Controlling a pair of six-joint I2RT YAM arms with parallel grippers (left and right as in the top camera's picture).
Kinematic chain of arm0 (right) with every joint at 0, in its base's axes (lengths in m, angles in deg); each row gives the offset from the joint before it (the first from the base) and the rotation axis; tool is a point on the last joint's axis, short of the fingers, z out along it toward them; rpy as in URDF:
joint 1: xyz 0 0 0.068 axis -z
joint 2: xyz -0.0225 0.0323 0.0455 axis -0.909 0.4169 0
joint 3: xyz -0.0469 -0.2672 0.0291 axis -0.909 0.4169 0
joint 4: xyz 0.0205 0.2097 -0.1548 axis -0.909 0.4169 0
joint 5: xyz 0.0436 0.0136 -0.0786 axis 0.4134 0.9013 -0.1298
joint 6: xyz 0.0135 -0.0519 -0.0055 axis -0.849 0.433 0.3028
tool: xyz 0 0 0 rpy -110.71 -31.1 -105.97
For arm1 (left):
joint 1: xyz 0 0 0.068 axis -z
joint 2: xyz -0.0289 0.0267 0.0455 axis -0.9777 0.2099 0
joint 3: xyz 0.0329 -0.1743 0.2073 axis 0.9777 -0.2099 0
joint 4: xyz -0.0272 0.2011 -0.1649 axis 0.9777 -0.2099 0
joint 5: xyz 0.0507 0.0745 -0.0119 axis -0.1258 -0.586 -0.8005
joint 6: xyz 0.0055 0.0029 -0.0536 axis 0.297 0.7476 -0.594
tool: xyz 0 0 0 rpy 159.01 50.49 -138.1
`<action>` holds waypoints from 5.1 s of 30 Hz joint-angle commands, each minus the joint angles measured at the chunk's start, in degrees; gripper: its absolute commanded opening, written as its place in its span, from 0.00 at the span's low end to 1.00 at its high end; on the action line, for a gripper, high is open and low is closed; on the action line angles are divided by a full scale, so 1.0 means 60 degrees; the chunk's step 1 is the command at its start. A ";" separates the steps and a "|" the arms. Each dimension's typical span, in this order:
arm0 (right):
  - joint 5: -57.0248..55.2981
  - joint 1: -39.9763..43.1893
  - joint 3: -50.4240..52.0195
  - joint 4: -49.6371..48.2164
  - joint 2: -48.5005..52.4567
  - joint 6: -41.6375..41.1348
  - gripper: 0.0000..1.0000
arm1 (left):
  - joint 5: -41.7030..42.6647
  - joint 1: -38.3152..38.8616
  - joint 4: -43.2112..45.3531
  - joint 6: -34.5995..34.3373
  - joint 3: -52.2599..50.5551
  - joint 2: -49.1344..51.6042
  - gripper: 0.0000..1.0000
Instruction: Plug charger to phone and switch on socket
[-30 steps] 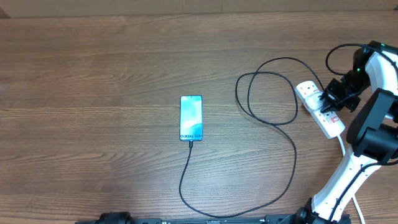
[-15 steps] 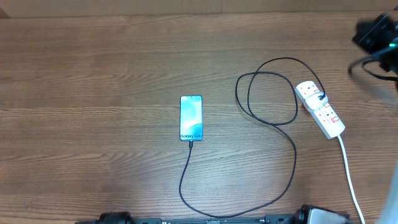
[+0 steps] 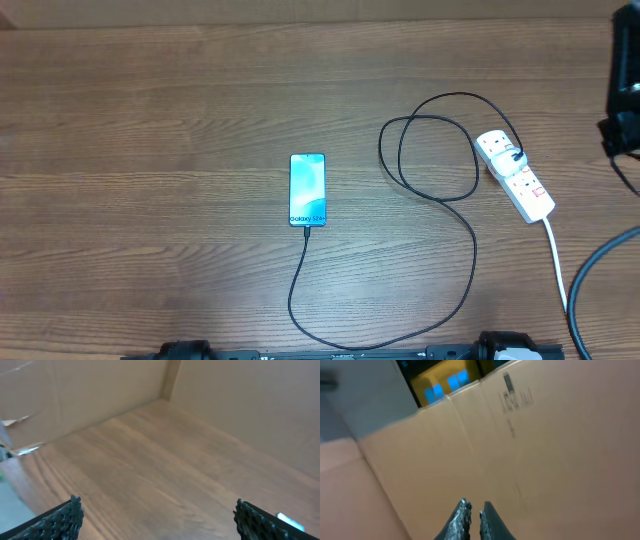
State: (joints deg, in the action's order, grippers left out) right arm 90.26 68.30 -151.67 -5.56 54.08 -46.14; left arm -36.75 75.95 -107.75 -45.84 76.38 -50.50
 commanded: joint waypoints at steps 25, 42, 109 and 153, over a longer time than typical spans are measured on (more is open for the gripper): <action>0.0484 -0.0051 0.0091 0.1311 0.0051 -0.0525 0.11 | 0.3326 -0.0062 1.0025 -0.2033 -0.6859 -0.0157 1.00; 0.0871 -0.0051 0.0106 0.0907 0.0146 -0.0521 0.17 | 0.4532 -0.0062 1.5511 -0.1443 -1.1719 -0.0157 1.00; -0.0036 -0.0051 0.2291 -0.0608 -0.4470 -0.0401 0.24 | 0.3891 -0.0364 1.4353 -0.0987 -1.2211 -0.0171 0.99; -0.0291 0.1016 0.2280 -0.0849 -0.6357 0.1115 0.31 | 0.5246 -0.0364 1.4284 0.2809 -1.2211 -0.0164 0.99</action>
State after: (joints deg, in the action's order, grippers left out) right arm 89.15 72.54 -137.86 -10.33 20.12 -39.95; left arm -6.15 74.09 -22.07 -30.50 3.31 -50.83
